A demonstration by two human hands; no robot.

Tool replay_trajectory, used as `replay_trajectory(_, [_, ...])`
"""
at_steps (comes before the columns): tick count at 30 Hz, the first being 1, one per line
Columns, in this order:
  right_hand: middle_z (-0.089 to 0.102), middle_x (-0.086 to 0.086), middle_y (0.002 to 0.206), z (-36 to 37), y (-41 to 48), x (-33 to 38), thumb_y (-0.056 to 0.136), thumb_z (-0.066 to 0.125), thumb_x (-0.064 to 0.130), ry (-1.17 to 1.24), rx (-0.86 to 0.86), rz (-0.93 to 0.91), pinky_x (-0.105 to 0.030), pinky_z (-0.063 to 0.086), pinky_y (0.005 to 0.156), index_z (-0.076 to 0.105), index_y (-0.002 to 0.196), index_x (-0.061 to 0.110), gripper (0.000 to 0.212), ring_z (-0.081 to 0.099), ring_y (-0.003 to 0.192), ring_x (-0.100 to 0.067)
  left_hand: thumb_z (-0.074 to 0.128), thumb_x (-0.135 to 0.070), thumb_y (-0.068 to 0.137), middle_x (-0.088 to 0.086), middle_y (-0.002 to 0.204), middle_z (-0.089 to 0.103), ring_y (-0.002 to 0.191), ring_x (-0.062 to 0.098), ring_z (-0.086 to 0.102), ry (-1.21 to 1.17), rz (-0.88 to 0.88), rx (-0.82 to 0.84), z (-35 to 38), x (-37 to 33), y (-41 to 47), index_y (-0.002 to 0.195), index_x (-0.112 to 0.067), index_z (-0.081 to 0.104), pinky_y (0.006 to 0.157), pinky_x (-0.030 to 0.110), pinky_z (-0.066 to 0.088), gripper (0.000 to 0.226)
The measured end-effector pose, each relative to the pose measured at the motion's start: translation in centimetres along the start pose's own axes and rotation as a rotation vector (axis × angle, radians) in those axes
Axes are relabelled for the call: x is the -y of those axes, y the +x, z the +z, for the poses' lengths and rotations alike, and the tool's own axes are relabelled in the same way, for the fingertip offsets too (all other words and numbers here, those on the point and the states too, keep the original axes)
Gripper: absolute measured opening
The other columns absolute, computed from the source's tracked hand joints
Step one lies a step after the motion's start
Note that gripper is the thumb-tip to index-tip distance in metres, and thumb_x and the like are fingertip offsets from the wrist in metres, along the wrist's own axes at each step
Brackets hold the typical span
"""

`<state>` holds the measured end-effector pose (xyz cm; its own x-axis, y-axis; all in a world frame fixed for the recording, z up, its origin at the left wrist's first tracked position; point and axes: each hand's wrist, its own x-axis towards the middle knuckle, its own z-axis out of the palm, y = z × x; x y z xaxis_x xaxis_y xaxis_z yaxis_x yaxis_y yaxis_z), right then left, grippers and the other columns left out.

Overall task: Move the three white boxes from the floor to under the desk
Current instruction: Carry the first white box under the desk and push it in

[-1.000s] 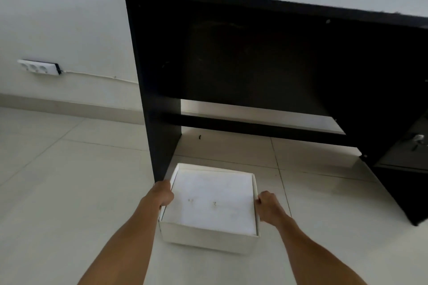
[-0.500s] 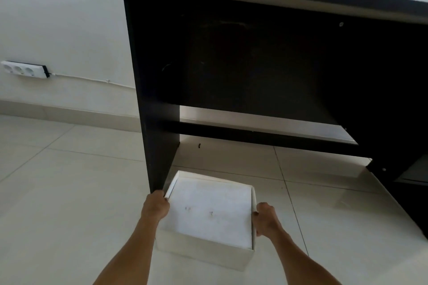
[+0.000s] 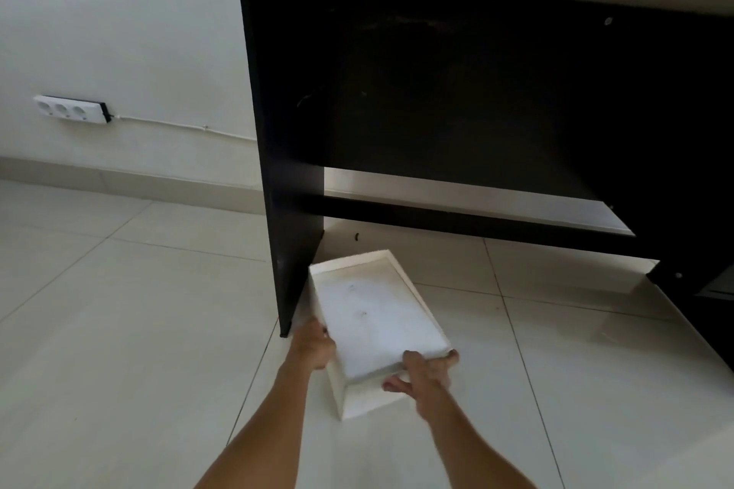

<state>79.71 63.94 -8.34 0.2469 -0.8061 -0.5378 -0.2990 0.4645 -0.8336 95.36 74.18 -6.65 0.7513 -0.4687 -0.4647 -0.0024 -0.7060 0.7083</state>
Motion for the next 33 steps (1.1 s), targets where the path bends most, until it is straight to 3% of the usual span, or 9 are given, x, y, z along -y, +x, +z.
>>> replay_trajectory(2, [0.049, -0.009, 0.08, 1.0, -1.1, -0.8, 0.083, 0.061, 0.017, -0.102, -0.078, -0.013, -0.048, 0.062, 0.068, 0.025, 0.114, 0.019, 0.047, 0.07, 0.062, -0.038, 0.046, -0.002, 0.086, 0.019, 0.122, 0.06, 0.11, 0.034, 0.06, 0.1, 0.006, -0.072, -0.2, -0.1, -0.3, 0.12, -0.003, 0.056, 0.09, 0.038, 0.052, 0.035])
replay_trajectory(6, [0.053, -0.006, 0.082, 2.0, -1.4, -1.5, 0.079, 0.061, 0.02, -0.13, -0.061, -0.075, -0.048, 0.061, 0.077, 0.033, 0.124, 0.016, 0.053, 0.068, 0.073, -0.033, 0.046, -0.024, 0.092, 0.019, 0.13, 0.057, 0.116, 0.037, 0.057, -0.009, -0.197, -0.225, -1.0, 2.1, 0.1, 0.13, -0.002, 0.052, 0.094, 0.039, 0.052, 0.045])
replay_trajectory(10, [0.06, -0.004, 0.08, 2.1, -0.4, -1.8, 0.079, 0.06, 0.021, -0.128, -0.016, -0.11, -0.043, 0.06, 0.078, 0.042, 0.125, 0.02, 0.049, 0.07, 0.075, -0.031, 0.053, -0.054, 0.088, 0.016, 0.145, 0.043, 0.095, 0.043, 0.068, -0.566, -0.461, 0.012, -1.3, 2.6, -0.3, 0.139, -0.011, 0.043, 0.061, 0.042, 0.063, 0.068])
replay_trajectory(14, [0.068, -0.008, 0.074, 2.1, 0.9, -1.8, 0.077, 0.065, 0.023, -0.098, -0.027, -0.15, -0.03, 0.054, 0.063, 0.055, 0.114, 0.021, 0.039, 0.066, 0.063, -0.024, 0.069, -0.031, 0.086, 0.043, 0.122, 0.05, 0.089, 0.046, 0.069, -0.93, -0.607, 0.144, -2.3, 2.1, 0.3, 0.127, -0.007, 0.043, 0.046, 0.042, 0.056, 0.054])
replay_trajectory(16, [0.071, -0.007, 0.078, 2.8, 1.5, -1.7, 0.076, 0.07, 0.023, -0.084, -0.007, -0.166, -0.027, 0.054, 0.063, 0.059, 0.115, 0.023, 0.041, 0.067, 0.064, -0.022, 0.069, -0.018, 0.087, 0.04, 0.118, 0.051, 0.089, 0.044, 0.068, -1.002, -0.576, 0.112, -2.3, 2.1, 0.9, 0.117, -0.003, 0.045, 0.042, 0.035, 0.055, 0.041])
replay_trajectory(20, [0.074, -0.004, 0.086, 5.2, 3.1, -1.7, 0.074, 0.077, 0.028, -0.07, 0.027, -0.193, -0.029, 0.054, 0.073, 0.059, 0.12, 0.023, 0.049, 0.073, 0.078, -0.022, 0.073, -0.006, 0.08, 0.015, 0.091, 0.057, 0.063, 0.028, 0.06, -1.186, -0.491, -0.149, -1.1, 2.8, 3.3, 0.096, 0.002, 0.056, 0.072, 0.031, 0.058, 0.025])
replay_trajectory(23, [0.074, -0.002, 0.074, 7.1, 4.2, -1.5, 0.074, 0.079, 0.033, -0.066, 0.045, -0.209, -0.029, 0.053, 0.076, 0.057, 0.124, 0.021, 0.056, 0.074, 0.08, -0.022, 0.061, -0.001, 0.084, 0.006, 0.071, 0.051, 0.06, 0.018, 0.051, -1.213, -0.383, -0.258, -0.6, 2.0, 4.6, 0.069, -0.006, 0.048, 0.075, 0.031, 0.049, 0.02])
replay_trajectory(26, [0.074, -0.009, 0.082, 8.6, 5.3, -0.8, 0.078, 0.078, 0.031, -0.054, 0.055, -0.217, -0.026, 0.05, 0.073, 0.054, 0.132, 0.017, 0.062, 0.073, 0.078, -0.023, 0.062, 0.007, 0.081, 0.01, 0.068, 0.05, 0.07, 0.024, 0.051, -1.176, -0.369, -0.196, 0.2, 0.6, 5.9, 0.067, -0.004, 0.05, 0.071, 0.034, 0.044, 0.021])
replay_trajectory(33, [0.061, -0.01, 0.134, 11.3, 9.8, 1.0, 0.074, 0.079, 0.038, -0.038, 0.031, -0.195, -0.043, 0.052, 0.1, 0.043, 0.144, 0.022, 0.08, 0.067, 0.109, -0.032, 0.064, 0.008, 0.083, 0.015, 0.071, 0.057, 0.061, 0.02, 0.054, -1.163, -0.278, -0.111, 0.6, -1.8, 8.6, 0.079, 0.003, 0.056, 0.066, 0.027, 0.055, 0.01])
